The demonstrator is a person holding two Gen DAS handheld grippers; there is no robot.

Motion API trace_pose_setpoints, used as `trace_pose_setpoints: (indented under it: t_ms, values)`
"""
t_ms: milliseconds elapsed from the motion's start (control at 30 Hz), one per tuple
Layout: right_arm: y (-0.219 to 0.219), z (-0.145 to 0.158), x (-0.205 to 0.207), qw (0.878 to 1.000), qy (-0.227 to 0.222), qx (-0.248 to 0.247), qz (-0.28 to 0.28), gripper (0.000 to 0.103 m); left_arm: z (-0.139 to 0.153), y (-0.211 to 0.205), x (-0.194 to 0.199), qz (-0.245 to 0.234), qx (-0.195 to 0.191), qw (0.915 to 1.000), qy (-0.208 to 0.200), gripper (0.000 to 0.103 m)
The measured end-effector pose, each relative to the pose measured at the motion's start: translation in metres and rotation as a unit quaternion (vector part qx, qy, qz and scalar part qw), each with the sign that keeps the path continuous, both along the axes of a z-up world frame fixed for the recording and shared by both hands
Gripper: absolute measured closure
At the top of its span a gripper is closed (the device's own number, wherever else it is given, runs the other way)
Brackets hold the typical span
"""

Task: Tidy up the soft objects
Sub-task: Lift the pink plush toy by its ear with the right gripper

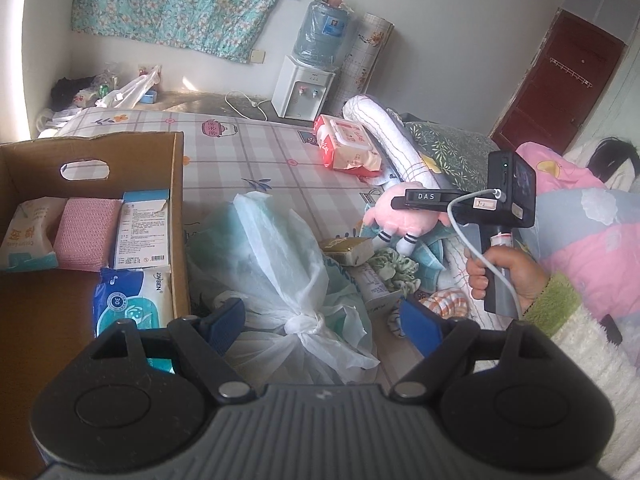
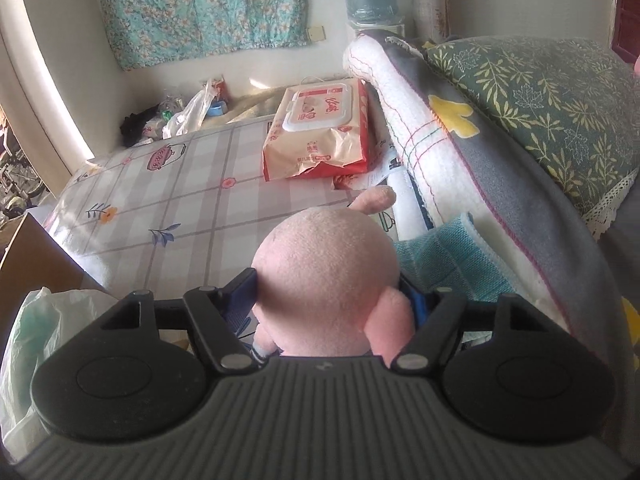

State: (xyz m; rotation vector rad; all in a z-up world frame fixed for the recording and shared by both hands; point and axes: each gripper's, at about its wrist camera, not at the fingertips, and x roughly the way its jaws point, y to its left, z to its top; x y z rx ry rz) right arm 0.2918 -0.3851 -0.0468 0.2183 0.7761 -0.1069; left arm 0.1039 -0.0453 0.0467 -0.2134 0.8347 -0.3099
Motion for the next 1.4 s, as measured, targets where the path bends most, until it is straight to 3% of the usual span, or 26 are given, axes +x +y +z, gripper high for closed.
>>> trace_pose_setpoints:
  t_ms: [267,467,567,667,833,933,1167,1333,1400]
  values:
    - [0.019,0.063,-0.083,0.998,-0.056,-0.002,0.043,0.03,-0.012,-0.01,-0.016,-0.02,-0.004,0.9997,-0.011,0.017]
    - [0.041,0.074,-0.165,0.996,-0.028,0.007,0.083,0.03,-0.023,-0.021,-0.029,-0.036,-0.014,0.9991,-0.019,0.017]
    - [0.058,0.06,-0.191,0.995,0.006,-0.041,0.094,0.03,-0.028,-0.026,-0.035,-0.05,-0.021,0.9984,-0.017,0.017]
    - [0.08,0.037,-0.206,0.986,0.046,-0.124,0.103,0.03,-0.033,-0.029,-0.041,-0.057,-0.024,0.998,-0.016,0.017]
    - [0.116,-0.005,-0.205,0.951,0.088,-0.266,0.134,0.026,-0.036,-0.027,-0.048,-0.054,-0.028,0.998,-0.017,0.017]
    - [0.134,-0.01,-0.204,0.94,0.089,-0.294,0.15,0.024,-0.036,-0.024,-0.049,-0.046,-0.028,0.9983,-0.02,0.017]
    - [0.151,0.012,-0.207,0.954,0.066,-0.232,0.18,0.022,-0.038,-0.014,-0.051,-0.034,-0.034,0.9987,-0.018,0.017]
    - [0.149,0.023,-0.216,0.971,0.04,-0.145,0.186,0.021,-0.04,-0.011,-0.053,-0.031,-0.037,0.9987,-0.017,0.017]
    - [0.143,0.022,-0.217,0.979,0.037,-0.083,0.185,0.021,-0.04,-0.01,-0.053,-0.03,-0.037,0.9987,-0.016,0.017]
